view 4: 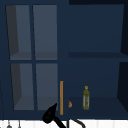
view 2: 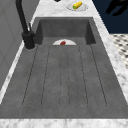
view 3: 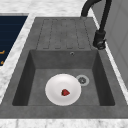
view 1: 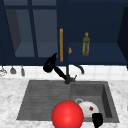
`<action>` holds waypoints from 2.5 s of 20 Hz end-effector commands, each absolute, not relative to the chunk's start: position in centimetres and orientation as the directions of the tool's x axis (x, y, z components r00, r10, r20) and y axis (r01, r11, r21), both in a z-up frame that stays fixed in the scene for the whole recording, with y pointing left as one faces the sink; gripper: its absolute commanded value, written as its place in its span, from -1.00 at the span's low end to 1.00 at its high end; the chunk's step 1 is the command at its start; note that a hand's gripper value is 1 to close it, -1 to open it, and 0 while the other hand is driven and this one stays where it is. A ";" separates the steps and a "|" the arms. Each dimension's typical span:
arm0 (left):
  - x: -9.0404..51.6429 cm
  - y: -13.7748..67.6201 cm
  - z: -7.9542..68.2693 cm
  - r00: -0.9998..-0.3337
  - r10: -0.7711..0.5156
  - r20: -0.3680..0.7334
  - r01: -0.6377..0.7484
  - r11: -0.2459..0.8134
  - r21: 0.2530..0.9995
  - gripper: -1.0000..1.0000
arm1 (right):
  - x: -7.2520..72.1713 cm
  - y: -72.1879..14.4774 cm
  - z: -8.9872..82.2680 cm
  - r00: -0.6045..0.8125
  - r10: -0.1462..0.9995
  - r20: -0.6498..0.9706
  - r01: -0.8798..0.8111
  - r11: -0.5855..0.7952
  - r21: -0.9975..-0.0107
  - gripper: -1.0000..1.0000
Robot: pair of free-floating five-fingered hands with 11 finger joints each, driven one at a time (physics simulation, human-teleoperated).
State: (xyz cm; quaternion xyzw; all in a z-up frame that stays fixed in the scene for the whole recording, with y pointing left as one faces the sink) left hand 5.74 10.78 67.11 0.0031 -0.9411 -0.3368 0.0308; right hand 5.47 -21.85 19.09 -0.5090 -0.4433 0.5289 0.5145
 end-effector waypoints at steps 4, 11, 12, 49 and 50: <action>5.5 10.8 67.1 -0.990 -0.083 0.116 -0.009 0.849 0.528 -1.00 | 5.5 -21.8 19.1 0.048 0.995 -0.082 -0.093 -0.078 -0.993 0.00; 5.5 10.7 67.6 -0.994 -0.088 0.064 -0.042 0.855 0.517 -1.00 | 5.5 -21.8 19.1 0.048 0.995 -0.082 -0.093 -0.078 -0.993 0.00; 5.6 10.7 67.6 -0.994 -0.088 0.063 -0.043 0.856 0.515 -1.00 | 5.5 -21.8 19.1 0.048 0.995 -0.082 -0.093 -0.078 -0.993 0.00; 6.9 13.9 67.8 -0.985 -0.082 0.150 -0.007 0.895 0.446 -1.00 | 5.5 -21.8 19.1 0.048 0.995 -0.082 -0.093 -0.078 -0.993 0.00; 6.8 13.9 67.8 -0.985 -0.083 0.151 -0.007 0.896 0.444 -1.00 | 5.5 -21.8 19.1 0.048 0.995 -0.082 -0.093 -0.078 -0.993 0.00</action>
